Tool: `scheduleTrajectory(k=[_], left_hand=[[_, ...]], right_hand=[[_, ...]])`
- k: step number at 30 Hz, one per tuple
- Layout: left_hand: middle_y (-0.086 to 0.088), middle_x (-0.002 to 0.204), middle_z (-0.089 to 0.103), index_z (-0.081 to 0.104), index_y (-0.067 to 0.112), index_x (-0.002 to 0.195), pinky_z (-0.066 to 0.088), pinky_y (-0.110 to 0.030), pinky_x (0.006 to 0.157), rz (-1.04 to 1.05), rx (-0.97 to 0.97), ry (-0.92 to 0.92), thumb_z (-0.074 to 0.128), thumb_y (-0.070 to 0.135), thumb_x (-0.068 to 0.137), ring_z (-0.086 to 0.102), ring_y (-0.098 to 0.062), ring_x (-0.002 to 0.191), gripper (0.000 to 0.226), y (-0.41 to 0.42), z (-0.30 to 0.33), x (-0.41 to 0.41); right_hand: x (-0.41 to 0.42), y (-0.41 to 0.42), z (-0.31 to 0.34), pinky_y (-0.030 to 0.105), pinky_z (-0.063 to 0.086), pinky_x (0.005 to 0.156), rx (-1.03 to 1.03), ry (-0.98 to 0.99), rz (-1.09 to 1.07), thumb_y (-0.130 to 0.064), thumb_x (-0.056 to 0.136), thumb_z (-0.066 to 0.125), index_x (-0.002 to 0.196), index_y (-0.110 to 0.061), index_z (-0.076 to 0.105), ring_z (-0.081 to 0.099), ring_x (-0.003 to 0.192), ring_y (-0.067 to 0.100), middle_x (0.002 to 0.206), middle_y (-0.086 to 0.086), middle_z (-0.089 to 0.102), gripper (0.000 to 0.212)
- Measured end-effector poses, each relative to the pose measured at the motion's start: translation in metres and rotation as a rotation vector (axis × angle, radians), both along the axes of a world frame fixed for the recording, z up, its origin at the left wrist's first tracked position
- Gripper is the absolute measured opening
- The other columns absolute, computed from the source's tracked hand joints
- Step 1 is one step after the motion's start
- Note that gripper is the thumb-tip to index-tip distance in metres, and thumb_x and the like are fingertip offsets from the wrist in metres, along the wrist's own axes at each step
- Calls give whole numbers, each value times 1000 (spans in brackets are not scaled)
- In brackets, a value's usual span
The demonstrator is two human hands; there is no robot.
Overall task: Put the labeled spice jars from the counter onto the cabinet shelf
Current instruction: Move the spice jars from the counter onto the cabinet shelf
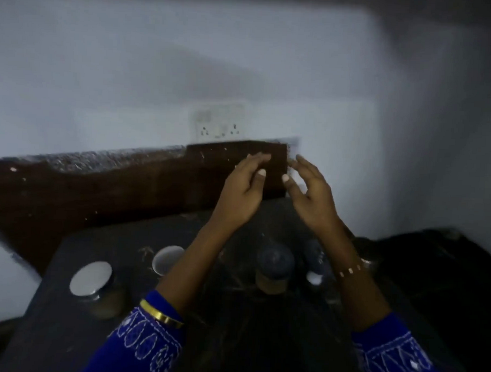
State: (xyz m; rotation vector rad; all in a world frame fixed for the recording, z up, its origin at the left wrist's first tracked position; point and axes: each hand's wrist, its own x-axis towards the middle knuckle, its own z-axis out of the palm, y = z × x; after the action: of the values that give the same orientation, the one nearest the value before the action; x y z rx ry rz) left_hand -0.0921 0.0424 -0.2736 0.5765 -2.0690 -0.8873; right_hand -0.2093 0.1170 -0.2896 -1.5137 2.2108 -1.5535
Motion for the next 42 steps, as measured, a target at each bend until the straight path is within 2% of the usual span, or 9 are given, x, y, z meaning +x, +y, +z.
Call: scheduleTrajectory(k=[3, 7, 12, 17, 21, 27, 32, 38, 42], left_hand=[[-12, 137, 49, 50, 5, 128, 26, -32, 114, -56, 138, -69, 41, 5, 95, 40, -22, 132, 34, 28, -49, -8], [-10, 136, 50, 51, 7, 128, 28, -13, 100, -43, 311, -167, 42, 7, 95, 45, -19, 126, 34, 52, -104, -15], [-11, 133, 53, 52, 8, 126, 38, -26, 98, 24, 506, -210, 43, 12, 95, 49, -23, 122, 33, 66, -145, -14], [-11, 130, 55, 51, 8, 127, 43, -27, 95, 92, 623, -218, 42, 8, 94, 53, -18, 115, 34, 75, -162, 7], [-11, 135, 52, 50, 8, 129, 39, -29, 99, 182, 654, -248, 43, 7, 94, 49, -21, 121, 35, 77, -168, 20], [-12, 136, 51, 48, 6, 130, 39, -31, 102, 226, 754, -199, 43, 6, 94, 49, -22, 123, 37, 79, -170, 34], [-13, 129, 54, 48, 4, 130, 47, -3, 68, 192, 795, -166, 40, 5, 95, 54, -14, 104, 36, 72, -168, 38], [-9, 118, 59, 53, 10, 122, 51, -30, 86, 151, 900, -55, 37, 18, 97, 60, -19, 101, 30, 50, -160, 49], [-2, 98, 69, 61, 23, 107, 52, -33, 79, 94, 1058, -30, 29, 43, 97, 65, -18, 93, 40, 43, -155, 60]], right_hand=[[-2, 35, -53, 36, 27, 115, 96, -102, -36, -15, 92, 54, 130, -5, 52, 40, 133, 27, 142, 14, 46, 39], [-4, 66, -102, 34, 29, 113, 266, -182, -44, -17, 91, 56, 131, -8, 51, 41, 132, 23, 141, 11, 47, 41], [-4, 70, -140, 26, 30, 106, 431, -165, 51, -15, 88, 59, 131, -5, 49, 44, 126, 25, 135, 15, 48, 45], [4, 58, -165, 37, 26, 116, 597, -127, 137, -8, 88, 56, 141, -7, 37, 30, 138, 31, 149, 19, 23, 56], [7, 46, -181, 34, 26, 115, 549, -73, 68, -2, 86, 54, 134, -6, 45, 32, 136, 33, 150, 18, 18, 50], [10, 43, -189, 28, 42, 91, 380, -95, -13, -10, 77, 69, 87, -10, 50, 51, 103, 21, 122, 11, 43, 21], [11, 47, -187, 28, 45, 78, 317, -190, -3, -15, 74, 75, 81, -10, 55, 50, 83, 15, 99, 13, 55, 22], [14, 52, -146, 20, 52, 69, 249, -512, 190, -13, 78, 72, 75, -20, 54, 61, 84, 16, 84, -2, 62, 19], [16, 60, -122, 20, 52, 59, 116, -860, 319, -9, 86, 60, 76, -22, 56, 62, 74, 10, 80, -4, 61, 18]])
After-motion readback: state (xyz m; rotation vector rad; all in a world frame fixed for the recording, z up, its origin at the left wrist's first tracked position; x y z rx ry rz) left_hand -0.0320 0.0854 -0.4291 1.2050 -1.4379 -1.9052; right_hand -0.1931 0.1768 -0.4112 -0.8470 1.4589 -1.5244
